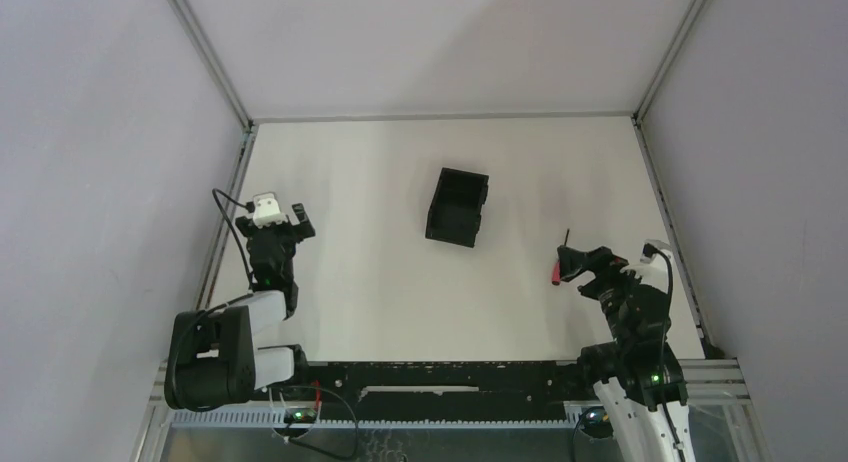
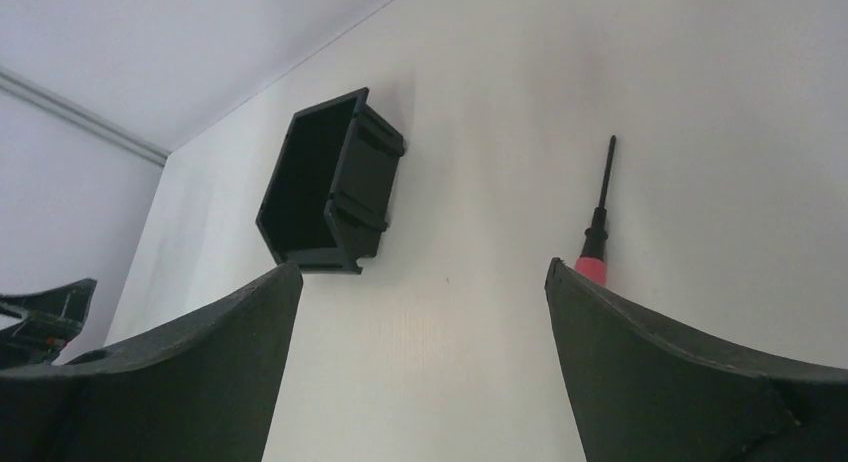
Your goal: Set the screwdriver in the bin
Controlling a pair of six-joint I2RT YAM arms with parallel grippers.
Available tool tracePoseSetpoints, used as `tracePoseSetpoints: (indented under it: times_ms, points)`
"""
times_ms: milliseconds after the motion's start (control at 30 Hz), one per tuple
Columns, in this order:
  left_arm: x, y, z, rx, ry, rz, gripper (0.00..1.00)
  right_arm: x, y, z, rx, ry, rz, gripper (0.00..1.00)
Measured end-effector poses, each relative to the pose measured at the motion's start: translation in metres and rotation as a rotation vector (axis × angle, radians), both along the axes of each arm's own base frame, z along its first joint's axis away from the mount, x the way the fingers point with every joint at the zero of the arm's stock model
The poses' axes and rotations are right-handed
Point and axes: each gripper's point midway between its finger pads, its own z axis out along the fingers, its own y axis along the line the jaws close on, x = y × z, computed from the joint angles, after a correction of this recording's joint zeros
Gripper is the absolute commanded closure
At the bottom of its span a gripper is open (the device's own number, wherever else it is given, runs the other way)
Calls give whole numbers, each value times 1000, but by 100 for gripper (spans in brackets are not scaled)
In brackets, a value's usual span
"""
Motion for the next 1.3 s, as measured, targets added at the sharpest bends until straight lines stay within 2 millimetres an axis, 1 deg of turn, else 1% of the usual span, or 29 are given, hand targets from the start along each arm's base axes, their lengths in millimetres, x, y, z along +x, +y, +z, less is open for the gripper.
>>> tracePoseSetpoints:
  times_ms: [133,200,267,367,433,467,533,567,600,633,667,700,733,800,833,867,933,967,1033,1100,1200,1267,1300]
  points:
    - [0,0,0,0,0,0,0,3,-14,0,18,5,-95,0]
    - [0,0,0,0,0,0,0,4,-22,6,19,1,-142,0]
    - [0,0,0,0,0,0,0,5,-26,19,12,-21,-159,0]
    - [0,0,0,0,0,0,0,12,-28,52,-16,-38,-168,0]
    - [0,0,0,0,0,0,0,24,-30,74,-56,9,-183,0]
    - [0,0,0,0,0,0,0,35,-31,84,-84,50,-191,0]
    - [0,0,0,0,0,0,0,59,-33,91,-134,154,-202,0]
    - [0,0,0,0,0,0,0,72,-35,89,-158,226,-207,0]
    - [0,0,0,0,0,0,0,88,-36,84,-179,301,-209,0]
    - [0,0,0,0,0,0,0,104,-38,71,-202,386,-205,0]
    - [0,0,0,0,0,0,0,117,-38,54,-221,463,-194,0]
    - [0,0,0,0,0,0,0,123,-38,35,-236,534,-179,1]
    - [0,0,0,0,0,0,0,126,-37,3,-256,643,-157,3]
    - [0,0,0,0,0,0,0,117,-35,-52,-284,838,-106,7]
    - [0,0,0,0,0,0,0,111,-34,-71,-292,907,-87,9]
    - [0,0,0,0,0,0,0,100,-31,-96,-297,998,-56,10]
    - [0,0,0,0,0,0,0,87,-28,-123,-298,1103,-15,18]
    - [0,0,0,0,0,0,0,83,-26,-134,-297,1140,4,20]
    - [0,0,0,0,0,0,0,79,-22,-150,-292,1190,36,29]
    - [0,0,0,0,0,0,0,77,-20,-163,-288,1214,60,37]
    - [0,0,0,0,0,0,0,76,-19,-177,-284,1235,78,53]
    - [0,0,0,0,0,0,0,77,-18,-177,-280,1231,90,69]
    - [0,0,0,0,0,0,0,78,-18,-177,-281,1230,95,80]
